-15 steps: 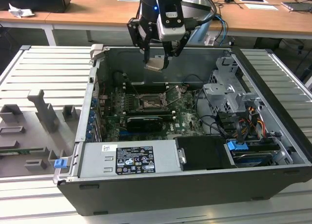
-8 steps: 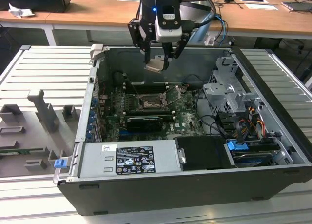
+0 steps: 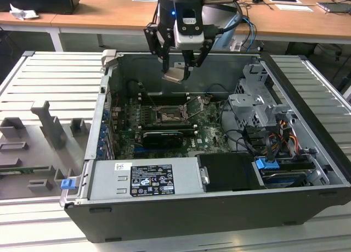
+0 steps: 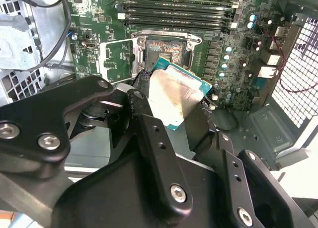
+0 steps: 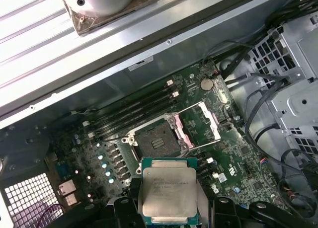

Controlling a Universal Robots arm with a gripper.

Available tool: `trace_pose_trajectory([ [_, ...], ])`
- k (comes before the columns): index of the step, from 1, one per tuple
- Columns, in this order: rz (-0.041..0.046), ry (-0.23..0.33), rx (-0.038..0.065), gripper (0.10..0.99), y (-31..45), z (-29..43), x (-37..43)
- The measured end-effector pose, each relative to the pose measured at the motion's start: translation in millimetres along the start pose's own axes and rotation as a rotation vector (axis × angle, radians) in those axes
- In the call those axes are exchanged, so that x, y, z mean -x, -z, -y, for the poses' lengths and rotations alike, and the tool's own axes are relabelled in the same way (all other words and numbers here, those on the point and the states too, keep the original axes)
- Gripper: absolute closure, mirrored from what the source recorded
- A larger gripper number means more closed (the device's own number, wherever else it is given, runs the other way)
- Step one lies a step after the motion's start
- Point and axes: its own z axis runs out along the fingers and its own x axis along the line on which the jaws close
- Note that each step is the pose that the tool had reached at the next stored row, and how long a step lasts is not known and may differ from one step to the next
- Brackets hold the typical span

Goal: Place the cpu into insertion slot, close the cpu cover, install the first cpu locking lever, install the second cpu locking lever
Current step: 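Place the cpu into insertion slot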

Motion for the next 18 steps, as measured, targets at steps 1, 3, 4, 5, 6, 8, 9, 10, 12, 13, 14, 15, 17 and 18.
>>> trace_pose_trajectory([
  [1,0.0018,-0.021,0.001,0.561,-0.3,0.0,0.0],
  [3,0.0043,-0.048,0.001,0.561,-0.7,0.0,0.0],
  [4,0.0058,-0.066,0.001,0.561,-0.9,0.0,0.0],
  [5,0.0072,-0.08,0.001,0.561,-1.2,0.1,0.0],
  [6,0.0091,-0.102,0.002,0.561,-1.5,0.1,0.0],
  [8,0.0121,-0.136,0.002,0.561,-1.9,0.1,0.0],
  [9,0.0139,-0.156,0.003,0.561,-2.2,0.2,0.0],
  [10,0.0162,-0.182,0.003,0.561,-2.5,0.2,0.1],
  [12,0.0206,-0.232,0.004,0.561,-3.2,0.2,0.1],
  [13,0.0217,-0.244,0.004,0.561,-3.4,0.3,0.1],
  [14,0.0233,-0.262,0.005,0.561,-3.7,0.3,0.1],
  [15,0.0246,-0.277,0.005,0.561,-3.9,0.3,0.1],
  [17,0.0275,-0.31,0.006,0.561,-4.5,0.3,0.1],
  [18,0.029,-0.326,0.006,0.561,-4.7,0.4,0.1],
])
